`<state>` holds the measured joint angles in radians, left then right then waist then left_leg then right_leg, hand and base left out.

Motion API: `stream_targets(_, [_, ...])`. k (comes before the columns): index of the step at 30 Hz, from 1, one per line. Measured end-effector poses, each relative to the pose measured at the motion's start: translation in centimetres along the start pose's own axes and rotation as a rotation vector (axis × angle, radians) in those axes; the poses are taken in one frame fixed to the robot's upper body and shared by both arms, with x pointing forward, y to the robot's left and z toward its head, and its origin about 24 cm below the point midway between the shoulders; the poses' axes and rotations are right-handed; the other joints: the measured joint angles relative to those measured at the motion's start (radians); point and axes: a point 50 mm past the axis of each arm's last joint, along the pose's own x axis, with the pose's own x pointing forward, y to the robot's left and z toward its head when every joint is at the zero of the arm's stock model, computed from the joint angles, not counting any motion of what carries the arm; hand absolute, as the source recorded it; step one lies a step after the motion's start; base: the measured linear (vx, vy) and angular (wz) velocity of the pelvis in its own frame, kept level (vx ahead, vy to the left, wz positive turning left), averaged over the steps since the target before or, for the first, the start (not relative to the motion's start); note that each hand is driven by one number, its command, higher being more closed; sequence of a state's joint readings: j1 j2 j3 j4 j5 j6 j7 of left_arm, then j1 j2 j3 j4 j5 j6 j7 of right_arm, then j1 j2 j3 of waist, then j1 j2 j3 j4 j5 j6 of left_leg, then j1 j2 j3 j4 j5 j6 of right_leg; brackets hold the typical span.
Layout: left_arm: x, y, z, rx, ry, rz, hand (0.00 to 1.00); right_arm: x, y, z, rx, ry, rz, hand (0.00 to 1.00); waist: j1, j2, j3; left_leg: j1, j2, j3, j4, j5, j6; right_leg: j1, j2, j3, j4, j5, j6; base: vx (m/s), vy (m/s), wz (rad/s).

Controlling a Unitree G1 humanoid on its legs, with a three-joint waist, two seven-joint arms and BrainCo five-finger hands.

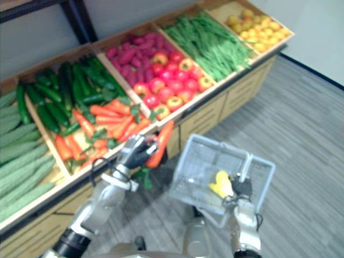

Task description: Pick vegetable in the basket

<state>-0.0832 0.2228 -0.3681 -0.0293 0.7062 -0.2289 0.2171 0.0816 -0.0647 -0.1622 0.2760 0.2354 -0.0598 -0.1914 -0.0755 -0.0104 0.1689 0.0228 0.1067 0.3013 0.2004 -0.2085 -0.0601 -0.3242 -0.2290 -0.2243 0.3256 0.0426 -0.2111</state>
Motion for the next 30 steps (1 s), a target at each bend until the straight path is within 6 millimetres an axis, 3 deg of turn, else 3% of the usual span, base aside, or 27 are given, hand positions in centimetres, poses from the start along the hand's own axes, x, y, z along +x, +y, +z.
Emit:
stream_targets(1, [-0.3,-0.1,-0.4,-0.023,0.021,-0.008,1.0,0.0,2.0,0.2,-0.015,-0.005,0.077,1.0,0.017,-0.012,0.002,0.022,0.001,0.049,0.038,-0.016,0.005,0.003,-0.01,-0.111,0.004,0.087,0.004,-0.01,0.045,-1.57])
stream_targets(2, [-0.3,-0.2,-0.6,-0.03,0.033,-0.017,1.0,0.0,3.0,0.4,-0.022,-0.012,0.116,1.0,0.025,-0.019,0.006,0.016,0.006,0.061,0.048,-0.017,0.02,0.015,0.017,-0.129,-0.059,0.167,0.019,-0.14,0.04,-2.37])
stream_targets(3, [-0.2,-0.5,-0.7,-0.046,0.038,-0.025,1.0,0.1,4.9,1.5,-0.027,-0.059,0.188,1.0,0.055,0.039,-0.006,0.027,0.044,0.141,-0.017,-0.012,0.037,0.022,0.051,-0.192,-0.056,0.126,0.008,-0.23,0.017,-2.22])
stream_targets(4, [-0.1,-0.8,-0.7,-0.059,0.045,-0.03,1.0,0.3,6.8,2.4,-0.018,-0.088,0.246,1.0,0.052,0.021,-0.007,0.051,0.023,0.226,-0.053,-0.012,0.027,0.014,-0.003,-0.262,0.147,-0.069,0.075,-0.16,0.017,-2.07])
stream_targets(5, [-0.2,-1.2,-0.7,-0.075,0.056,-0.041,1.0,0.2,7.5,2.6,-0.022,-0.095,0.274,1.0,0.051,0.021,-0.013,0.054,0.02,0.254,-0.06,-0.011,0.027,0.032,-0.015,-0.281,0.179,-0.13,0.127,-0.06,0.013,-1.7])
stream_targets(6, [-0.6,-2.3,-1.0,-0.11,0.083,-0.081,1.0,0.2,8.6,3.0,-0.025,-0.111,0.316,1.0,0.062,0.015,-0.015,0.055,0.01,0.313,-0.056,-0.011,0.027,0.082,-0.018,-0.289,0.145,-0.193,0.212,-0.02,-0.008,-1.42])
stream_targets(7, [-0.9,-3.2,-1.4,-0.122,0.109,-0.114,1.0,0.1,9.4,3.4,-0.026,-0.125,0.346,1.0,0.074,0.014,-0.016,0.055,0.007,0.36,-0.057,-0.01,0.027,0.11,-0.004,-0.273,0.075,-0.215,0.244,-0.03,-0.023,-1.73])
stream_targets(9, [-1.9,-5.6,-2.3,-0.153,0.193,-0.208,1.0,-0.4,10.8,3.3,-0.051,-0.123,0.423,1.0,0.071,0.035,-0.015,0.071,0.044,0.427,-0.053,0.014,0.018,0.145,0.101,-0.199,-0.104,-0.11,0.22,-0.01,-0.066,-1.44])
stream_targets(11, [-2.4,-6.5,-2.6,-0.164,0.224,-0.235,1.0,-1.1,12.0,2.8,-0.068,-0.11,0.494,1.0,0.078,0.026,-0.018,0.092,0.072,0.448,-0.009,0.016,0.017,0.193,0.155,-0.14,-0.202,-0.058,0.205,0.04,-0.131,-1.15])
stream_targets(12, [-2.8,-7.0,-2.7,-0.176,0.247,-0.247,1.0,-1.7,12.7,2.5,-0.08,-0.102,0.546,1.0,0.078,0.018,-0.022,0.088,0.095,0.436,0.06,0.016,0.017,0.216,0.176,-0.095,-0.249,-0.033,0.196,0.05,-0.17,-1.3])
stream_targets(14, [-3.4,-7.6,-3.2,-0.182,0.285,-0.264,1.0,-2.6,14.0,2.2,-0.087,-0.09,0.632,1.0,0.08,0.011,-0.023,0.013,0.109,0.254,0.231,-0.011,0.044,0.228,0.197,-0.003,-0.291,-0.005,0.188,0.03,-0.129,-1.23])
stream_targets(15, [-3.6,-7.8,-3.2,-0.185,0.296,-0.267,1.0,-2.8,14.3,2.2,-0.085,-0.091,0.654,1.0,0.085,0.011,-0.022,-0.006,0.094,0.177,0.251,-0.033,0.037,0.225,0.202,0.023,-0.295,-0.002,0.188,0.01,-0.052,-1.35])
stream_targets(17, [-4.4,-8.6,-3.2,-0.204,0.334,-0.277,1.0,-3.9,15.5,2.2,-0.053,-0.076,0.723,1.0,0.102,0.01,-0.022,-0.041,0.018,-0.092,0.228,-0.09,0.002,0.23,0.224,0.121,-0.311,0.018,0.19,0.01,0.015,-1.4])
stream_targets(19, [-4.7,-9.1,-3.3,-0.213,0.355,-0.289,1.0,-4.3,15.9,2.0,-0.027,-0.058,0.75,1.0,0.102,0.012,-0.022,-0.041,0.011,-0.148,0.13,-0.07,0.012,0.236,0.245,0.162,-0.313,0.031,0.196,-0.02,0.088,-0.92])
stream_targets(20, [-4.7,-9.4,-3.3,-0.215,0.363,-0.296,0.0,-4.3,15.9,2.1,-0.006,-0.054,0.759,1.0,0.102,0.016,-0.022,-0.033,0.024,-0.139,0.066,-0.043,0.004,0.234,0.265,0.181,-0.309,0.036,0.202,-0.04,0.125,-0.7])
stream_targets(23, [-4.6,-9.8,-3.6,-0.177,0.375,-0.324,0.0,-5.2,16.0,2.8,0.055,-0.068,0.803,1.0,0.103,-0.03,-0.024,-0.019,-0.01,-0.072,-0.009,-0.021,0.018,0.156,0.235,0.224,-0.245,0.034,0.212,-0.04,0.163,-0.52])
stream_targets(27, [-3.8,-10.1,-3.6,-0.109,0.354,-0.348,0.0,-6.5,15.5,2.4,0.127,-0.032,0.845,1.0,0.074,-0.032,-0.023,-0.001,-0.046,-0.039,-0.023,-0.006,0.029,0.134,0.197,0.234,-0.202,0.02,0.23,-0.03,0.15,-0.18])
stream_targets(28, [-3.2,-9.8,-3.6,-0.09,0.34,-0.339,0.0,-6.7,15.0,2.1,0.133,-0.02,0.843,1.0,0.073,-0.032,-0.023,-0.002,-0.045,-0.033,-0.025,-0.004,0.032,0.133,0.186,0.21,-0.2,0.001,0.203,-0.03,0.071,-0.06])
stream_targets(30, [-2.4,-9.3,-3.7,-0.07,0.326,-0.317,0.0,-6.7,13.9,1.5,0.143,0.006,0.829,1.0,0.075,-0.034,-0.025,-0.001,-0.045,-0.03,-0.035,-0.002,0.034,0.117,0.152,0.117,-0.157,-0.018,0.192,-0.02,0.047,-0.01])
